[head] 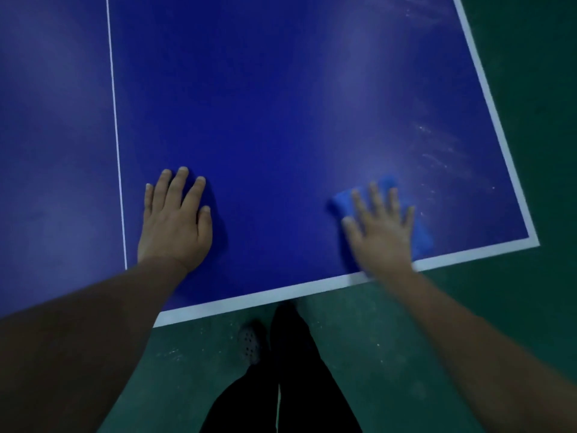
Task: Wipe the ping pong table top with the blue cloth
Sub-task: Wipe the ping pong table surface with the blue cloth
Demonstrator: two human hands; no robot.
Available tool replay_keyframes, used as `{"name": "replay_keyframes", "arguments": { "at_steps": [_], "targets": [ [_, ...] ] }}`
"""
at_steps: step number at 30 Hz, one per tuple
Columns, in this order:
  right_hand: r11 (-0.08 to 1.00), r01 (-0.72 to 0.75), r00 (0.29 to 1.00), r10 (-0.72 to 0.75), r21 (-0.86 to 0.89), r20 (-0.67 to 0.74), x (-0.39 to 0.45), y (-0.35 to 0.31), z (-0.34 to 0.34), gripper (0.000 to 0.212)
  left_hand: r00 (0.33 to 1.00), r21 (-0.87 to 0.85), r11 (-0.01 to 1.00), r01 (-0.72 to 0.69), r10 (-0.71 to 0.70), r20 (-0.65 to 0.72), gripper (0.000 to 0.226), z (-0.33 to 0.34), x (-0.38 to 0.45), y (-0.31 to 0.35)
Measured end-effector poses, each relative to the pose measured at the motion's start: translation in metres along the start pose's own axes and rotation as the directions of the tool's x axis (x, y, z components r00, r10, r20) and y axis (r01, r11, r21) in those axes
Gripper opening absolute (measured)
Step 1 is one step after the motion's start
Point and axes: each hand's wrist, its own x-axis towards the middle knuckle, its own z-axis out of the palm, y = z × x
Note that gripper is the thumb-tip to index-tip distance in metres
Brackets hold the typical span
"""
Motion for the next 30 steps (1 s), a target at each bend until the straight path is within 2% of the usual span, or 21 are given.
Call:
{"name": "replay_keyframes", "arguments": {
  "at_steps": [1,3,4,5,6,8,9,10,11,14,17,20,21,22,23,24,25,26,27,28,30],
  "targets": [
    [0.987,-0.157,0.988,0.157,0.032,0.016,0.011,0.019,-0.006,0.06,1.0,0.007,1.0,-0.002,0.002,0.003,0.06,0.0,0.0,0.0],
    [0.907,-0.401,0.915,0.402,0.128,0.021,0.022,0.024,-0.012,0.061,1.0,0.01,1.0,-0.002,0.002,0.003,0.06,-0.002,0.001,0.001],
    [0.865,-0.479,0.876,0.482,0.151,0.015,0.02,0.007,-0.01,0.06,1.0,0.009,1.0,-0.002,0.002,0.004,0.06,-0.002,0.001,0.002],
    [0.858,-0.492,0.867,0.498,0.147,0.0,0.012,-0.019,-0.006,0.06,1.0,0.009,1.0,-0.002,0.002,0.008,0.06,-0.003,0.0,0.002],
    [0.9,-0.412,0.905,0.422,0.143,-0.046,0.0,-0.049,0.0,0.059,1.0,0.01,1.0,-0.001,0.001,0.009,0.061,-0.004,-0.001,0.002],
    [0.997,-0.008,0.998,0.013,0.075,-0.067,-0.037,-0.1,0.013,0.057,1.0,0.016,1.0,0.001,-0.001,0.001,0.062,-0.004,-0.001,0.002],
    [0.982,0.188,0.982,-0.187,0.035,-0.031,-0.055,-0.108,0.019,0.056,1.0,0.019,1.0,-0.001,0.001,0.001,0.062,-0.003,-0.001,0.002],
    [0.959,0.284,0.959,-0.284,-0.002,-0.006,-0.064,-0.1,0.023,0.056,1.0,0.023,1.0,-0.003,0.003,0.002,0.063,-0.003,-0.001,0.002],
    [0.958,0.286,0.958,-0.286,-0.018,0.008,-0.064,-0.079,0.023,0.057,1.0,0.027,1.0,-0.003,0.003,0.0,0.063,-0.003,-0.001,0.002],
    [1.0,-0.008,1.0,0.008,-0.03,0.017,-0.049,0.005,0.015,0.063,1.0,0.04,0.999,-0.012,0.012,-0.001,0.065,-0.002,-0.001,0.002],
    [0.959,-0.283,0.957,0.281,0.017,0.069,-0.033,0.069,0.001,0.064,1.0,0.074,0.997,-0.015,0.015,0.001,0.066,-0.002,-0.001,0.003],
    [0.855,-0.496,0.867,0.497,0.151,0.037,-0.018,0.059,-0.001,0.061,1.0,0.147,0.989,-0.02,0.017,0.025,0.066,-0.002,-0.001,0.006],
    [0.85,-0.504,0.862,0.506,0.151,0.031,-0.016,0.043,0.0,0.061,0.999,0.184,0.983,-0.023,0.018,0.029,0.064,-0.004,-0.001,0.007],
    [0.887,-0.446,0.894,0.447,0.122,0.016,-0.017,0.024,0.002,0.061,0.999,0.212,0.977,-0.022,0.016,0.029,0.063,-0.005,-0.001,0.009],
    [0.951,-0.299,0.954,0.301,0.08,-0.006,-0.021,0.006,0.005,0.06,1.0,0.222,0.975,-0.017,0.012,0.024,0.063,-0.006,-0.002,0.012],
    [0.996,-0.078,0.997,0.078,0.036,-0.002,-0.027,-0.008,0.007,0.059,1.0,0.212,0.977,-0.009,0.006,0.015,0.062,-0.007,-0.004,0.016],
    [0.986,0.167,0.985,-0.166,0.001,0.036,-0.032,-0.013,0.009,0.059,1.0,0.189,0.982,-0.002,0.001,0.003,0.06,-0.007,-0.007,0.023],
    [0.935,0.353,0.934,-0.352,-0.015,0.066,-0.032,-0.006,0.007,0.059,1.0,0.157,0.988,0.0,0.001,-0.006,0.059,-0.007,-0.012,0.033],
    [0.901,0.433,0.899,-0.431,-0.011,0.075,-0.023,0.01,0.002,0.059,1.0,0.122,0.993,0.0,0.002,-0.012,0.06,-0.004,-0.018,0.047],
    [0.919,0.393,0.917,-0.392,-0.004,0.068,-0.009,0.031,-0.002,0.058,1.0,0.085,0.996,-0.001,0.002,-0.015,0.061,-0.001,-0.024,0.063],
    [0.997,0.074,0.996,-0.074,-0.003,0.045,0.019,0.085,-0.01,0.058,1.0,0.016,1.0,0.0,0.001,-0.014,0.061,0.009,-0.036,0.099]
  ]
}}
